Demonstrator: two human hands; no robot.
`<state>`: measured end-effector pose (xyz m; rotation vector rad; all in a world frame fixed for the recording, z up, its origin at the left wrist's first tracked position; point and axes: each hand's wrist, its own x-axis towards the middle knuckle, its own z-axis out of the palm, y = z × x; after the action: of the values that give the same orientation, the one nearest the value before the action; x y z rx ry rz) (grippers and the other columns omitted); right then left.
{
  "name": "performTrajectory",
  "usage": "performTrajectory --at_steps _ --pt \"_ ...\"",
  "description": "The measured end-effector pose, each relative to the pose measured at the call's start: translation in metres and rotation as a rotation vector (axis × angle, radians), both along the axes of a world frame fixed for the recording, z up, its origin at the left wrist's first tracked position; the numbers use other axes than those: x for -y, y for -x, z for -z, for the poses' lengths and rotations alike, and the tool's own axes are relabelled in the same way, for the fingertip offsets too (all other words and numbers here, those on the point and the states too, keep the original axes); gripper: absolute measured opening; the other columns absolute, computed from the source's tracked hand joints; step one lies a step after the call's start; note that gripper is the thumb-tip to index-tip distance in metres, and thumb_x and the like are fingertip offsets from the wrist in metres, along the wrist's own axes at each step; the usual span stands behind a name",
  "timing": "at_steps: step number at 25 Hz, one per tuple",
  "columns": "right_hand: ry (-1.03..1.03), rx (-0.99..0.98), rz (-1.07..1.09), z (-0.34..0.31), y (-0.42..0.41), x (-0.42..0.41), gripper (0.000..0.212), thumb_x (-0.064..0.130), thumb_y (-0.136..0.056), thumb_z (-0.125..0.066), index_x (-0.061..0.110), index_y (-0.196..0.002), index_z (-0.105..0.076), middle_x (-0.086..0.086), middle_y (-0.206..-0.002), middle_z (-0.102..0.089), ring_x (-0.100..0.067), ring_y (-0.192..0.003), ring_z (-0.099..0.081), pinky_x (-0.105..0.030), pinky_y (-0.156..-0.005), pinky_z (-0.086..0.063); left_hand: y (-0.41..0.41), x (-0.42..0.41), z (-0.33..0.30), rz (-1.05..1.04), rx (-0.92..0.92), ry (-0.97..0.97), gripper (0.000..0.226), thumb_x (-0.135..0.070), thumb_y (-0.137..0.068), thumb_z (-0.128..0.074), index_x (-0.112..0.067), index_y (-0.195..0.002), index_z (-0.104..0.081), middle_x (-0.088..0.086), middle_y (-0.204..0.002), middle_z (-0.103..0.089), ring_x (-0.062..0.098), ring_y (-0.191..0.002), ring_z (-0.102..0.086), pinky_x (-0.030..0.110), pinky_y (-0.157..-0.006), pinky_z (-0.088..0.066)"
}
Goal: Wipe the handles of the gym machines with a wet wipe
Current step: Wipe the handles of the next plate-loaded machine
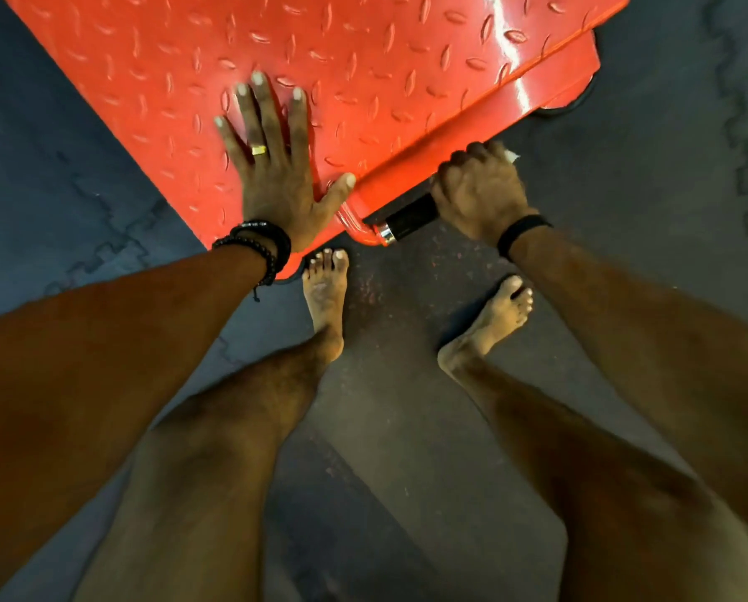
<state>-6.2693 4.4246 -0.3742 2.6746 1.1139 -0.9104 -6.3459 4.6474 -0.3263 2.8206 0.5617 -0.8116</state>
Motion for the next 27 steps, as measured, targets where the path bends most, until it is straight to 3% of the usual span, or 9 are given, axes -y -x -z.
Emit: performTrajectory --at_steps 2,4,7,9,11,13,19,23,27 --pt "-0.312 -0.132 0.036 -0.008 0.009 0.007 0.035 0.016 -0.084 -0.044 -0.004 -0.103 -0.066 -0.026 -0.102 -0.066 -0.043 -0.097 -0.060 -0.049 -0.092 -0.046 -0.001 0.009 -0.009 0.043 0.054 -0.051 0.091 -0.065 -0.089 -0.039 -0.009 -0.156 -0.015 0.029 -0.161 -0.009 0.044 -0.150 -0.006 0.064 -0.118 -0.004" --pt "-0.452 -0.340 0.315 -0.040 0.018 0.011 0.048 -0.004 -0.071 -0.054 0.001 -0.118 -0.064 -0.021 -0.116 -0.065 -0.038 -0.109 -0.060 -0.044 -0.096 -0.047 0.001 0.035 -0.029 0.078 -0.020 0.041 0.089 -0.047 -0.085 -0.056 -0.011 -0.155 -0.016 0.025 -0.162 -0.008 0.041 -0.150 -0.007 0.060 -0.119 -0.001" --pt "-0.630 -0.248 0.859 -0.116 0.024 0.038 0.046 -0.015 -0.070 -0.049 0.002 -0.108 -0.070 -0.016 -0.107 -0.070 -0.025 -0.098 -0.065 -0.033 -0.091 -0.050 0.008 0.088 -0.097 0.079 -0.104 0.213 0.080 -0.040 -0.086 -0.060 -0.011 -0.152 -0.025 0.019 -0.157 -0.025 0.037 -0.144 -0.027 0.054 -0.119 -0.018" --pt "-0.671 -0.157 1.167 -0.188 0.011 0.070 0.033 -0.010 -0.077 -0.054 0.005 -0.100 -0.073 -0.012 -0.098 -0.072 -0.021 -0.091 -0.067 -0.036 -0.090 -0.054 0.006 0.117 -0.163 0.057 -0.066 0.313 0.067 -0.038 -0.089 -0.059 -0.012 -0.146 -0.036 0.013 -0.148 -0.040 0.034 -0.134 -0.042 0.047 -0.113 -0.028" --pt "-0.789 -0.181 1.386 -0.273 -0.004 0.098 0.018 -0.004 -0.084 -0.061 0.007 -0.092 -0.073 -0.005 -0.085 -0.073 -0.015 -0.078 -0.067 -0.044 -0.080 -0.059 0.002 0.141 -0.242 0.017 -0.033 0.381 0.055 -0.035 -0.091 -0.058 -0.013 -0.141 -0.046 0.010 -0.142 -0.051 0.030 -0.130 -0.047 0.041 -0.111 -0.031" --pt "-0.978 -0.346 1.553 -0.344 -0.023 0.118 0.015 -0.006 -0.089 -0.061 0.006 -0.089 -0.070 0.000 -0.073 -0.071 -0.011 -0.068 -0.066 -0.036 -0.065 -0.061 -0.006 0.162 -0.308 0.042 0.038 0.399 0.050 -0.034 -0.091 -0.059 -0.015 -0.137 -0.052 0.007 -0.138 -0.057 0.028 -0.128 -0.050 0.038 -0.109 -0.031" --pt "-1.292 -0.365 1.375 -0.545 -0.087 0.166 0.016 -0.015 -0.088 -0.059 0.001 -0.093 -0.061 -0.010 -0.074 -0.068 -0.014 -0.061 -0.068 -0.027 -0.055 -0.058 -0.066 0.205 -0.471 0.084 0.332 0.371 0.054 -0.041 -0.079 -0.051 -0.013 -0.123 -0.063 0.007 -0.115 -0.070 0.031 -0.112 -0.060 0.040 -0.099 -0.041" --pt "-1.393 -0.345 1.268 -0.594 -0.130 0.168 0.003 -0.008 -0.089 -0.063 -0.008 -0.089 -0.065 -0.016 -0.080 -0.069 -0.023 -0.074 -0.068 -0.031 -0.064 -0.060 -0.112 0.198 -0.516 0.084 0.514 0.308 0.049 -0.043 -0.079 -0.052 -0.015 -0.115 -0.067 0.003 -0.107 -0.072 0.028 -0.107 -0.062 0.039 -0.097 -0.042" --pt "-1.484 -0.378 1.182 -0.630 -0.204 0.149 0.012 -0.005 -0.092 -0.061 -0.012 -0.101 -0.066 -0.024 -0.093 -0.067 -0.030 -0.085 -0.066 -0.040 -0.079 -0.061 -0.175 0.174 -0.529 0.011 0.634 0.246 0.052 -0.049 -0.078 -0.044 -0.015 -0.110 -0.069 0.002 -0.103 -0.073 0.028 -0.102 -0.065 0.039 -0.093 -0.044"
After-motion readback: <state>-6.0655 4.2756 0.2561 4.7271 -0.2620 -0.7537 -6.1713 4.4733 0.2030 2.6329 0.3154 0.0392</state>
